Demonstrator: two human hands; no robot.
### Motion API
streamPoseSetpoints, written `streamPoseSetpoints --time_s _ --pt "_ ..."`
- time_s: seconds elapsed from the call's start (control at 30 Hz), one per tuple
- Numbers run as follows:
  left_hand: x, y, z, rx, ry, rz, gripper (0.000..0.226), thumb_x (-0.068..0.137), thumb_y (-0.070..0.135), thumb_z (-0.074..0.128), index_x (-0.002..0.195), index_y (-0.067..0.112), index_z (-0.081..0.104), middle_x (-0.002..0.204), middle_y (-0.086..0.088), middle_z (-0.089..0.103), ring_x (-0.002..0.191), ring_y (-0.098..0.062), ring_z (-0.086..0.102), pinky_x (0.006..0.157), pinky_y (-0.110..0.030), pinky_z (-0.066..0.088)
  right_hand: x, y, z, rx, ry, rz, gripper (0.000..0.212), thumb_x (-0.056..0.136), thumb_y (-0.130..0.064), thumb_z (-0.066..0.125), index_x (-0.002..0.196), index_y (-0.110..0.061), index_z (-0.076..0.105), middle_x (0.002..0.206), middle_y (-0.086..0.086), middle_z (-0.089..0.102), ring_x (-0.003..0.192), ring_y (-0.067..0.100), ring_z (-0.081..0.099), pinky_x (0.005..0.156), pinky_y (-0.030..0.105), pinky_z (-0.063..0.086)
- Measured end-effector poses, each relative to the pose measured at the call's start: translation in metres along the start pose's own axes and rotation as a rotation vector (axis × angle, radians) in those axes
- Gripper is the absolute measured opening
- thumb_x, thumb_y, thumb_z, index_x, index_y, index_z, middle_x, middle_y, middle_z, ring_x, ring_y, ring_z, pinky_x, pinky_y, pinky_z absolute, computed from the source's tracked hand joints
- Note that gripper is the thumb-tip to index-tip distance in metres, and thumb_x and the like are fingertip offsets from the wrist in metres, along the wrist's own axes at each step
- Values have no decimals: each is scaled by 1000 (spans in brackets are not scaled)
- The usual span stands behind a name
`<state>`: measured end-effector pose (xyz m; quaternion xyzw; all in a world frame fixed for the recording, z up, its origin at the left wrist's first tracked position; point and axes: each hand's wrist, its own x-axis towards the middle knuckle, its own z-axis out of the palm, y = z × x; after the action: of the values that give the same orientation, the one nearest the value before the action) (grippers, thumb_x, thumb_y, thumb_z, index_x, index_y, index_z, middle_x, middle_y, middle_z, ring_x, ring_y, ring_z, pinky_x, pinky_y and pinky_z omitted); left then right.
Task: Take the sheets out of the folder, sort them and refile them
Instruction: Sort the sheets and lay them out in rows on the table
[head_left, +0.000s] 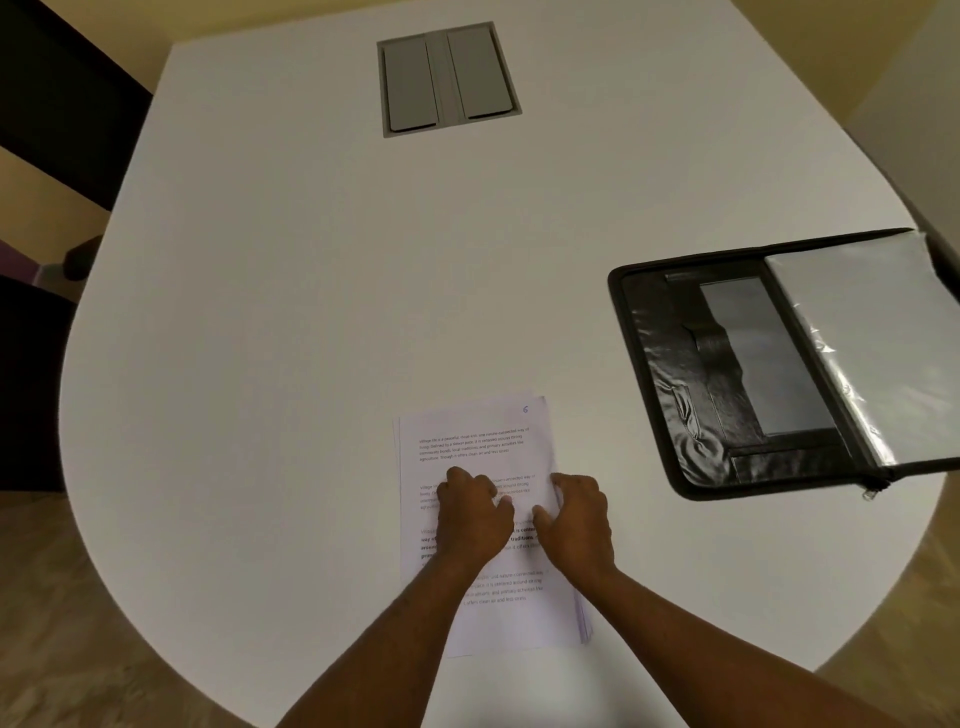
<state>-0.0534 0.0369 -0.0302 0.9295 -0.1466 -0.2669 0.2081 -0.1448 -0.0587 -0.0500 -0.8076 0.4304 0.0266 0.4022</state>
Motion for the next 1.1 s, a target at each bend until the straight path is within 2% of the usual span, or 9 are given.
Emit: streamPoseSetpoints --time_s 0.4,0.47,0.57,0.67,0.77,0.87,0.93,1.03,1.1 --pt "6 24 -17 30 -69 -110 82 68 92 32 103 26 65 109 0 58 101 -21 58 80 -34 50 -1 -2 -5 230 -16 -107 37 94 -30 61 127 -21 49 109 -10 56 103 12 57 90 26 48" --pt "6 29 -19 14 -69 -94 68 74 85 36 84 24 64 89 3 64 82 -16 61 69 -29 49 -3 -4 -5 202 12 -202 31 97 -34 54 125 -20 57 108 -9 61 102 9 57 92 26 46" --pt "7 36 -26 -61 -95 -79 37 91 46 51 65 20 51 67 6 58 61 -11 55 57 -24 41 -9 -6 -4 255 -10 -382 34 94 -39 45 100 -19 72 90 -9 70 85 2 62 82 19 49" --pt "10 32 -28 -66 -92 -79 15 93 27 50 88 16 57 90 -2 66 76 -17 58 61 -25 42 -9 -4 -6 313 -16 -360 24 97 -32 50 105 -23 71 94 -15 69 89 -5 64 84 11 48" --pt "9 27 -28 -64 -80 -91 50 94 26 52 140 16 35 121 -8 61 97 -24 61 71 -28 47 -5 6 -6 322 34 -229 20 99 -18 54 113 -15 67 100 -7 69 88 6 66 85 21 55" --pt "4 24 -28 -12 -33 -75 85 96 26 52 152 26 -12 104 -5 60 76 -17 60 62 -26 48 0 9 -9 279 49 -68 25 96 -8 56 120 -12 61 104 -5 64 88 10 61 81 18 50" --pt "1 22 -27 -24 -11 -21 92 96 21 51 148 32 -24 87 0 56 59 -10 53 49 -21 45 1 7 -10 281 52 -25 27 94 -7 59 119 -14 58 108 -6 60 90 9 59 80 18 46" --pt "0 20 -25 48 12 67 87 96 15 48 148 39 -16 86 0 58 60 -10 53 48 -19 42 1 4 -11 306 47 30 26 91 -10 64 108 -23 51 103 -9 59 77 5 59 71 12 46" --pt "0 22 -25 127 9 103 66 99 21 45 152 37 11 109 -3 64 80 -14 62 64 -24 50 3 2 -12 307 16 68 21 90 -17 68 101 -23 51 89 -11 59 70 1 57 59 6 43"
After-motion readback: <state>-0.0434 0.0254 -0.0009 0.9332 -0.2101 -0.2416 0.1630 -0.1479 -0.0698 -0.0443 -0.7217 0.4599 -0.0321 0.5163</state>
